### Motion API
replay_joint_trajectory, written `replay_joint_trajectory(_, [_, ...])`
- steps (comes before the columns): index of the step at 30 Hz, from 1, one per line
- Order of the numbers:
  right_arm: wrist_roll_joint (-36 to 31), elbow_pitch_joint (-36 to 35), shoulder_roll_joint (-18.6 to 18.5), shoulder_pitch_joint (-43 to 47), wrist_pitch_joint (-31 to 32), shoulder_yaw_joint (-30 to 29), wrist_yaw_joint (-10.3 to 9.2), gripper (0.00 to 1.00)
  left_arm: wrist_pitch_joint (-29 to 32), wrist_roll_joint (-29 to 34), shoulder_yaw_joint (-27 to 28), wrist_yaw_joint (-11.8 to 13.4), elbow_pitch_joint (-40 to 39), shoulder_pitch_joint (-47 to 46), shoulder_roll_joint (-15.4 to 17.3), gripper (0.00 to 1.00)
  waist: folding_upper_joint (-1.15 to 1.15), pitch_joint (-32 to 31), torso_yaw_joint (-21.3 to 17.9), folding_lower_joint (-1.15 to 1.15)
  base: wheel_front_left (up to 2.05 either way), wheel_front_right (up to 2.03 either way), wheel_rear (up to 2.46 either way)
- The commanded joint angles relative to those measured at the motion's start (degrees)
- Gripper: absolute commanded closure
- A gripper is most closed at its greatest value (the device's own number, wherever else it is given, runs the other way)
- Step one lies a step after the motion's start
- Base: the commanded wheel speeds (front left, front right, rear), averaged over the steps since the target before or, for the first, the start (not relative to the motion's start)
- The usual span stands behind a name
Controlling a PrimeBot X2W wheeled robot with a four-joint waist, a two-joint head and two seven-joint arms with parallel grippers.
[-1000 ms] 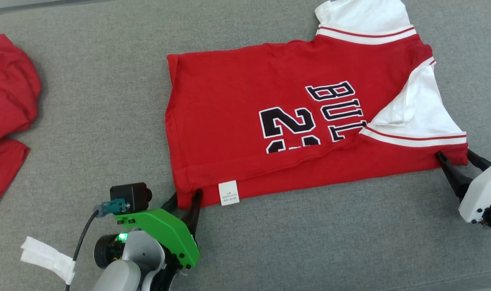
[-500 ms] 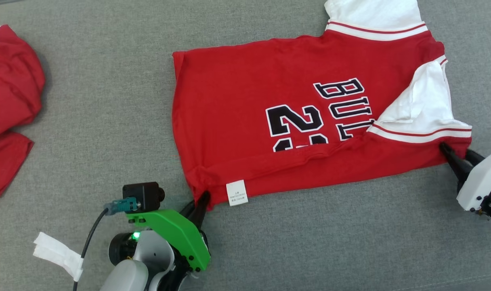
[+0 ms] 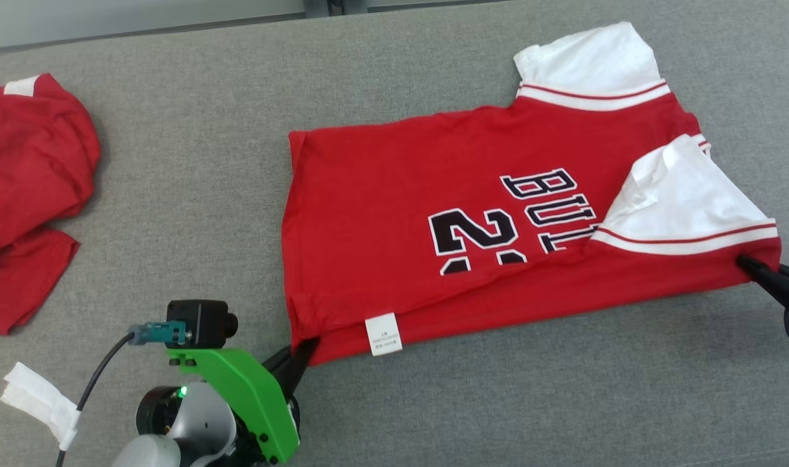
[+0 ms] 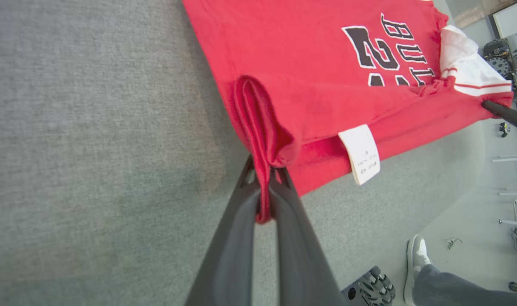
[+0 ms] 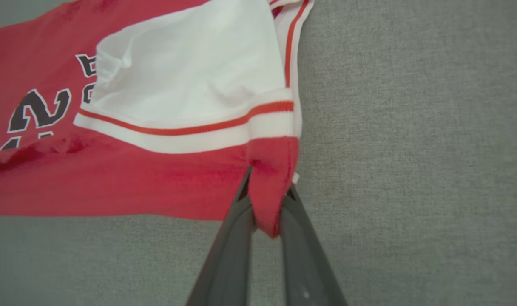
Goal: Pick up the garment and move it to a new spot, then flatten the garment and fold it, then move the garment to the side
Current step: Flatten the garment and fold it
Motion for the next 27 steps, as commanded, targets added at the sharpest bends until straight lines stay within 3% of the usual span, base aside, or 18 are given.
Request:
replay_joint_trajectory(1, [1.7,-1.3,-2.3,2.4,2.0,-0.4,-0.11,1.00,1.8,-1.6,0.5,0.4,-2.1,1.7,1.3,1.00,0.00,-1.6,-0.2,0.00,0.00,0.00,0.00])
replay_joint_trajectory(6, [6.8,-5.2,-8.2,9.6,7.9,-0.8,-0.12,1.00,5.2,-4.4,1.0,2.0,-7.1,7.0,3.7,1.00,0.00,-2.1,-0.7,0.00,0.00,0.00,0.00])
replay_joint_trajectory(9, [7.5,-5.1,-8.4,12.9,7.7,-1.0,-0.12,1.00,4.4,-5.1,0.4,2.6,-7.2,10.6,2.6,1.00,0.00,-1.6,-1.3,0.00,0.00,0.00,0.00])
replay_joint_trajectory(10, [7.0,-4.5,-7.8,13.7,7.2,-0.9,-0.12,1.00,3.6,-5.0,0.2,2.8,-6.7,11.7,2.1,0.93,0.00,-1.3,-1.5,0.00,0.00,0.00,0.00])
replay_joint_trajectory(11, [6.3,-3.9,-7.4,14.2,6.6,-0.8,-0.12,1.00,2.8,-4.9,0.0,3.1,-6.1,12.5,1.5,0.58,0.00,-1.1,-1.6,0.00,0.00,0.00,0.00])
replay_joint_trajectory(12, [5.4,-3.3,-6.8,14.4,5.8,-0.7,-0.12,0.96,1.7,-4.5,-0.1,3.3,-5.3,13.0,0.7,0.00,0.00,-0.8,-1.7,0.00,0.00,0.00,0.00])
replay_joint_trajectory(13, [4.7,-2.8,-6.3,14.6,5.1,-0.6,-0.12,0.57,0.9,-4.1,-0.3,3.3,-4.6,13.2,0.2,0.00,0.00,-0.7,-1.7,0.00,0.00,0.00,0.00])
replay_joint_trajectory(14, [3.8,-2.2,-5.7,14.8,4.3,-0.5,-0.12,0.00,-0.1,-3.6,-0.6,3.4,-3.7,13.3,-0.4,0.00,0.00,-0.6,-1.7,0.00,0.00,0.00,0.00])
replay_joint_trajectory(21, [0.6,-0.6,-5.3,13.0,1.4,-1.7,-0.09,0.00,-5.5,-1.4,0.7,3.6,-0.5,8.8,-3.5,0.00,0.00,-0.1,-1.8,0.00,0.00,0.00,0.00])
replay_joint_trajectory(27, [-4.8,-2.1,-4.6,7.8,-4.3,-4.9,-0.08,0.00,-8.9,0.6,3.0,4.5,1.6,3.7,-4.2,0.00,0.00,0.9,-2.1,0.00,0.00,0.00,0.00])
